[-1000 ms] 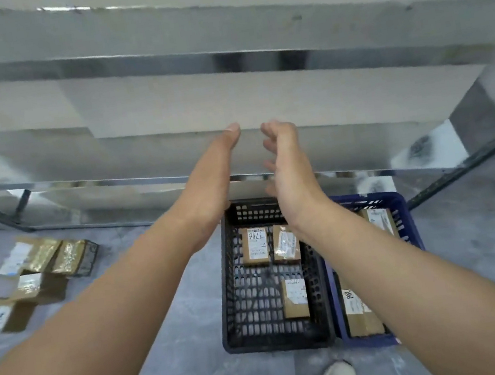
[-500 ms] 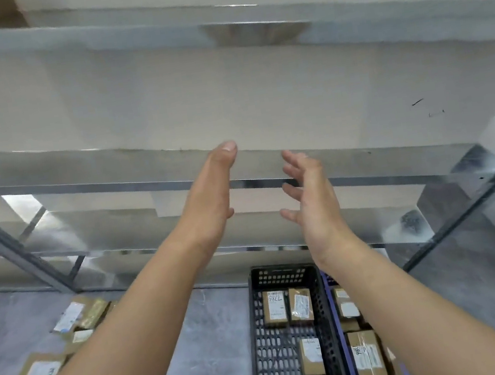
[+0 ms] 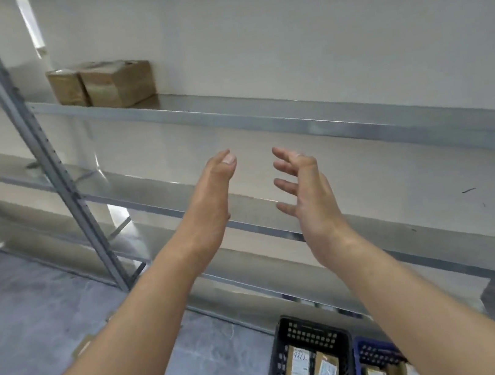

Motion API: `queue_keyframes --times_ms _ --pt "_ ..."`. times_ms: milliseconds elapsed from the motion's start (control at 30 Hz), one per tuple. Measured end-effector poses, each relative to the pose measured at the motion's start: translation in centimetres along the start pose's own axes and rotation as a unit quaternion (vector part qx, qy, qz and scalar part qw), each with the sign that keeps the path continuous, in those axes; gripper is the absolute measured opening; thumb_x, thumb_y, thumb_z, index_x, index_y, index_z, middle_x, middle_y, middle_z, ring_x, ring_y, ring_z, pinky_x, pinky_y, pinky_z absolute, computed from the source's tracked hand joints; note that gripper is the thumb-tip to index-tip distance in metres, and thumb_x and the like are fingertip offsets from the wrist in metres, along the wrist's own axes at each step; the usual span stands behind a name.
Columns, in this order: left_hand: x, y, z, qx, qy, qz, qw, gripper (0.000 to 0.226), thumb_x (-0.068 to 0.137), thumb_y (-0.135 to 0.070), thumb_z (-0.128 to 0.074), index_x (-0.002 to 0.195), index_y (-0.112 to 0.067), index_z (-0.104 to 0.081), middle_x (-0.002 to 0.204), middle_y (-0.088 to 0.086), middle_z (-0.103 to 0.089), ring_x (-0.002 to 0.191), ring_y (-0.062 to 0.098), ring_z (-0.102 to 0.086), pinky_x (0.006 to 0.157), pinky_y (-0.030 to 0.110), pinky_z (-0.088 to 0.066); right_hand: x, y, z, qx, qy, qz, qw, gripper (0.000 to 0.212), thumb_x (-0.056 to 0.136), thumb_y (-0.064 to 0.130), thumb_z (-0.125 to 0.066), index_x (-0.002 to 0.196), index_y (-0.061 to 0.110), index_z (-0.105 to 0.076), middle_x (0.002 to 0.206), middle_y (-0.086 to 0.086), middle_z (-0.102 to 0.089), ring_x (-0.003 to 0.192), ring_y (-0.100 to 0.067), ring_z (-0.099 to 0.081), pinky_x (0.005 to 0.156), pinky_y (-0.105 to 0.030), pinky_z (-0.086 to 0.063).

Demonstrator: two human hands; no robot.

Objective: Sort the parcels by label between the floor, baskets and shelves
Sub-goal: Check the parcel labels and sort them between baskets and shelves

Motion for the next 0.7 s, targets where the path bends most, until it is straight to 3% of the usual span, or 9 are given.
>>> queue_keyframes --times_ms 100,200,333,400,533,567,700 --pt "-1.8 0.1 1.2 0.022 -0.054 -0.004 0.998 0.066 0.092 -0.072 -0.032 0.152 -0.046 -0.035 0.156 -0.014 -0.039 0.143 0.016 -0.036 0.113 0.048 -0.038 0.1 0.0 -1.3 0.003 0.064 0.008 0.998 0.078 0.086 0.064 -0.034 0.155 0.037 -0.057 0.157 0.012 -0.055 0.141 -0.013 -0.052 0.122 -0.052 -0.043" --pt "-4.2 0.1 2.5 0.013 -0.129 0.025 0.991 0.070 0.085 -0.072 -0.035 0.149 -0.046 -0.041 0.151 -0.016 -0.045 0.138 0.014 -0.041 0.115 0.050 -0.037 -0.7 -0.6 -3.2 0.002 0.123 0.007 0.992 0.080 0.082 0.069 -0.038 0.152 0.036 -0.058 0.150 0.014 -0.058 0.140 -0.012 -0.053 0.123 -0.050 -0.043" --pt "-8.0 0.6 5.2 0.016 -0.201 0.043 0.979 0.058 0.082 -0.075 -0.036 0.134 -0.055 -0.053 0.130 -0.028 -0.055 0.125 0.002 -0.049 0.115 0.049 -0.038 -2.4 -1.7 -6.6 0.013 0.193 -0.006 0.981 0.075 0.082 0.068 -0.039 0.147 0.038 -0.061 0.149 0.012 -0.060 0.140 -0.013 -0.055 0.120 -0.047 -0.045" --pt "-9.8 1.0 7.0 0.020 -0.229 0.051 0.972 0.065 0.082 -0.077 -0.037 0.140 -0.051 -0.050 0.139 -0.025 -0.052 0.133 0.006 -0.044 0.118 0.049 -0.034 -3.2 -2.1 -8.7 0.021 0.214 -0.017 0.976 0.070 0.086 0.064 -0.036 0.145 0.038 -0.063 0.147 0.012 -0.061 0.135 -0.011 -0.057 0.118 -0.049 -0.047" --pt "-12.8 1.7 11.6 0.012 -0.267 0.071 0.961 0.031 0.102 -0.061 -0.034 0.121 -0.051 -0.056 0.117 -0.034 -0.057 0.122 0.002 -0.049 0.117 0.042 -0.035 -5.0 -2.9 -13.7 0.021 0.241 -0.021 0.970 0.062 0.085 0.066 -0.038 0.134 0.040 -0.067 0.133 0.018 -0.064 0.125 -0.006 -0.061 0.114 -0.047 -0.050" --pt "-13.3 2.1 13.0 0.013 -0.274 0.075 0.959 0.030 0.103 -0.059 -0.034 0.122 -0.050 -0.056 0.120 -0.031 -0.057 0.124 0.004 -0.048 0.116 0.042 -0.036 -5.5 -3.1 -15.0 0.025 0.246 -0.026 0.969 0.063 0.082 0.067 -0.040 0.132 0.040 -0.068 0.133 0.018 -0.064 0.125 -0.006 -0.062 0.113 -0.046 -0.051" --pt "-14.7 4.2 19.0 0.020 -0.272 0.098 0.957 0.070 0.084 -0.073 -0.036 0.148 -0.044 -0.043 0.151 -0.013 -0.045 0.140 0.013 -0.038 0.118 0.048 -0.034 -7.1 -4.1 -21.2 0.040 0.250 -0.039 0.967 0.060 0.085 0.060 -0.038 0.129 0.035 -0.069 0.131 0.015 -0.065 0.128 -0.011 -0.062 0.108 -0.042 -0.051"
Point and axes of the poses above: each hand's wrist, its own x-axis towards the middle knuckle, its own z-axis out of the back of the hand, y = z × x, the point moved 1 cm from there along x, towards the middle knuckle
